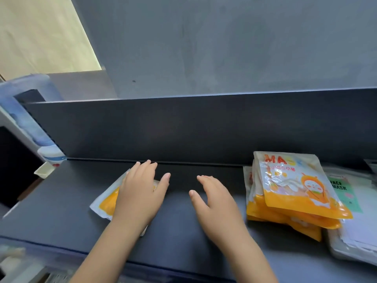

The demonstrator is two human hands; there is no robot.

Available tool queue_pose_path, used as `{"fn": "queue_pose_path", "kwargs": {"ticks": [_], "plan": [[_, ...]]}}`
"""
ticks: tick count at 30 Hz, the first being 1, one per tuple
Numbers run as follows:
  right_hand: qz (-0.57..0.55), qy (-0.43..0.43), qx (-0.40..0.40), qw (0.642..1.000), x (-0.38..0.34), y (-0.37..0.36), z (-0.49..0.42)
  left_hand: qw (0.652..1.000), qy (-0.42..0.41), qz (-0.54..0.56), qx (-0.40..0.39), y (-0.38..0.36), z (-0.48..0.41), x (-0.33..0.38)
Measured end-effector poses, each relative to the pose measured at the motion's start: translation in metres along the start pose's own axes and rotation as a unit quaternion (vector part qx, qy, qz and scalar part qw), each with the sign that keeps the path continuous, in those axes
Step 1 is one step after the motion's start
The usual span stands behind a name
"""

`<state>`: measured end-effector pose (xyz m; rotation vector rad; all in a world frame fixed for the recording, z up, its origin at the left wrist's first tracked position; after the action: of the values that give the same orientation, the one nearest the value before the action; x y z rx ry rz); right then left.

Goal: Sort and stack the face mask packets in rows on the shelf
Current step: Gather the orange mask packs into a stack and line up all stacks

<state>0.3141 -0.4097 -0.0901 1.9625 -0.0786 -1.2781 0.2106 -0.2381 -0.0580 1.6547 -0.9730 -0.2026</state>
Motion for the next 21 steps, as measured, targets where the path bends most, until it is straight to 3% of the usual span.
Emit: {"fn": "queue_pose_path", "kwargs": {"ticks": [5, 10, 14, 17, 21], "plan": [[0.037, -0.088, 0.022, 0.995, -0.007, -0.034, -0.005, 1.0, 0.015, 0.008, -0.005, 0.001, -0.001, -0.047], [0.083, -0.205, 0.009, 0.975, -0.018, -0.089, -0.006, 0.998, 0.023, 0.015, -0.063, 0.0, -0.009, -0.102], [0.091, -0.265, 0.078, 0.957, -0.034, -0.116, -0.006, 0.992, -0.016, 0.029, -0.123, 0.001, -0.018, -0.132], [-0.066, -0.306, 0.127, 0.941, -0.045, -0.131, -0.002, 0.982, -0.026, 0.074, -0.173, 0.002, -0.022, -0.147], [-0.341, -0.308, 0.175, 0.871, -0.07, -0.152, 0.006, 0.97, 0.003, 0.148, -0.195, 0.011, -0.034, -0.167]]}}
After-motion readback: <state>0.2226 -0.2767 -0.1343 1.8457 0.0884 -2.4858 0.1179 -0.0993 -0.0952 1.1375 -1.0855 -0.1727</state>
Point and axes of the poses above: each hand's wrist, its own z-axis away from the middle knuckle, its own y-axis out of the back of the hand, x = y × z, the point moved 10 cm from there along -z, towards the middle knuckle, and after that the axes turned 11 degrees about x, right-handed, at the moved point
